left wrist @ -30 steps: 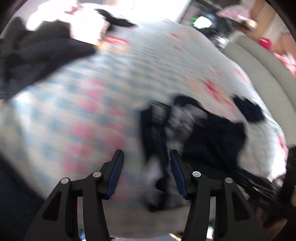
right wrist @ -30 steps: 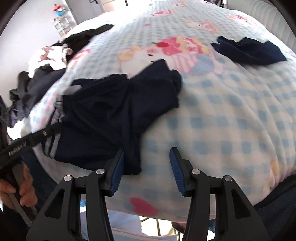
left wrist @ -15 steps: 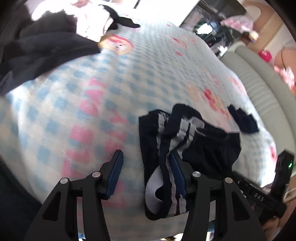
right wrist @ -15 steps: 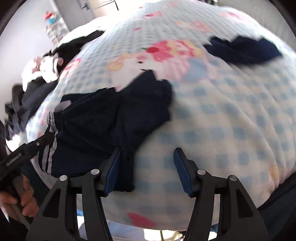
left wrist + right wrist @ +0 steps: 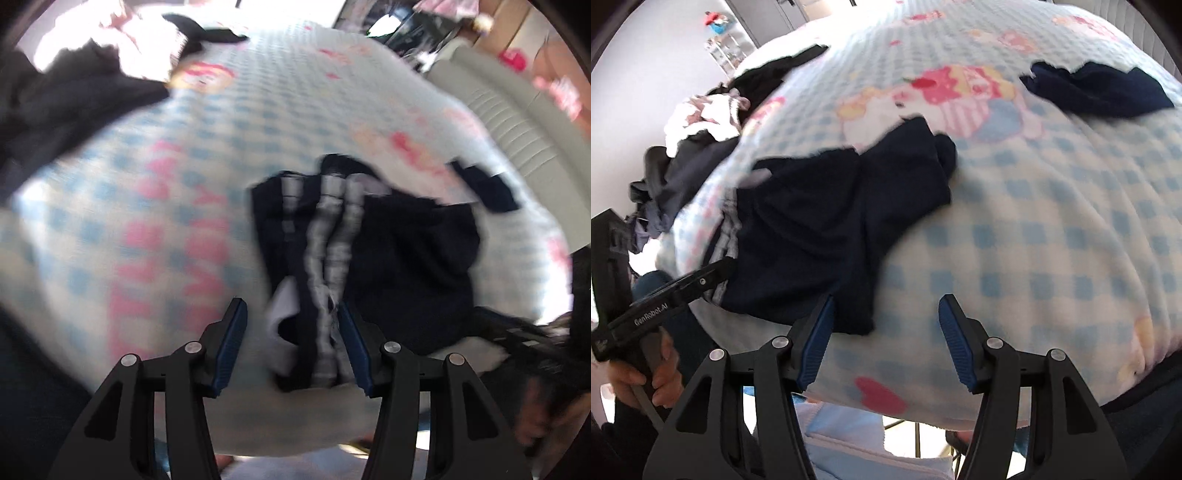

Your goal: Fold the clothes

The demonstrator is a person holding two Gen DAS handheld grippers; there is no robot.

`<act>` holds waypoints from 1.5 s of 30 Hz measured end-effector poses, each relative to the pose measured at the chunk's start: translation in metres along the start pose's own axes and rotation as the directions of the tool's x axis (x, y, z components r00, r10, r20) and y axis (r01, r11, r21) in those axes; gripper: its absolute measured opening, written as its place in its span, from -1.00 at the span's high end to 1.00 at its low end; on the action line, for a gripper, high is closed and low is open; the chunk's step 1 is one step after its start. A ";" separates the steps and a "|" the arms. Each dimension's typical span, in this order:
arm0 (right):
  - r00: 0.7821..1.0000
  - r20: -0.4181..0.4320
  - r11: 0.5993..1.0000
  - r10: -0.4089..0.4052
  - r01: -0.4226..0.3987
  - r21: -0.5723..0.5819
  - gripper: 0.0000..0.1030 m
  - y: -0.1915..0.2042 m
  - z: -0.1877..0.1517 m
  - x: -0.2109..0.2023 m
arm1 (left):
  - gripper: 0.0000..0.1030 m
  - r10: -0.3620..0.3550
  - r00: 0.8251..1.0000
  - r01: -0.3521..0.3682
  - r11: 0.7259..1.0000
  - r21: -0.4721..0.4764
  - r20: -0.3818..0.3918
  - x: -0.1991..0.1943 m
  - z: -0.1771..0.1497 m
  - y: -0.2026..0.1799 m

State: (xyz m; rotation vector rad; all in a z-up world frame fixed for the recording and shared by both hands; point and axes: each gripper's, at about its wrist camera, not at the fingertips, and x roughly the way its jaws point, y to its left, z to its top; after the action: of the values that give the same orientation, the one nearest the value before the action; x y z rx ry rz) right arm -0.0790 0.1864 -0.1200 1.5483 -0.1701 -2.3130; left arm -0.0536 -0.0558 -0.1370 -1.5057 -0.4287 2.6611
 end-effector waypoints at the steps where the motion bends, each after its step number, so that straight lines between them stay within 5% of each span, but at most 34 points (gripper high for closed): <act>1: 1.000 -0.004 1.000 0.003 -0.003 0.011 -0.15 -0.002 -0.001 0.002 | -0.04 0.013 1.000 -0.013 1.000 -0.007 0.009 -0.001 0.002 0.001; 4: 1.000 0.004 1.000 -0.005 0.005 0.010 -0.15 -0.004 0.000 -0.001 | -0.04 0.066 0.997 -0.065 0.997 -0.031 0.041 -0.006 0.005 0.008; 11: 0.994 -0.003 0.994 -0.110 0.109 -0.031 -0.15 0.003 0.000 0.001 | -0.04 -0.150 0.985 0.160 0.981 -0.113 0.090 -0.013 0.011 0.023; 17: 0.996 0.028 0.996 0.089 -0.090 0.017 -0.15 0.012 0.007 0.005 | -0.06 -0.220 0.975 0.223 0.963 -0.151 0.034 0.007 0.012 0.023; 25: 0.992 -0.001 0.992 0.125 -0.124 0.038 -0.24 0.019 0.039 0.038 | -0.31 -0.283 0.959 0.275 0.938 -0.210 -0.010 0.028 0.016 0.019; 27: 0.993 -0.017 0.993 0.118 -0.117 0.031 -0.24 0.023 0.046 0.048 | 0.06 -0.249 0.968 0.244 0.956 -0.162 -0.015 0.031 0.015 0.010; 33: 0.991 0.030 0.991 0.130 -0.129 -0.042 0.07 0.044 0.044 0.047 | 0.29 -0.273 0.962 0.272 0.957 -0.098 -0.001 0.031 0.012 -0.003; 38: 0.987 0.047 0.987 0.156 -0.157 0.018 0.53 0.031 0.042 0.045 | 0.64 -0.206 0.978 0.208 0.977 -0.053 0.036 0.022 0.012 -0.012; 41: 0.979 0.082 0.981 0.188 -0.192 0.042 0.58 0.027 0.045 0.026 | 0.68 -0.160 0.986 0.159 0.987 0.006 0.046 0.010 0.014 -0.032; 45: 0.972 0.138 0.981 0.188 -0.193 0.024 0.70 0.023 0.051 -0.003 | 0.71 -0.211 0.976 0.209 0.977 0.028 0.059 -0.007 0.019 -0.050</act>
State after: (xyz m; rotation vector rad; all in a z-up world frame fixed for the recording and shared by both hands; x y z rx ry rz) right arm -0.1196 0.1609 -0.0909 1.3284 -0.3814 -2.2732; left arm -0.0711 -0.0130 -0.1088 -1.2951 -0.5288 2.5440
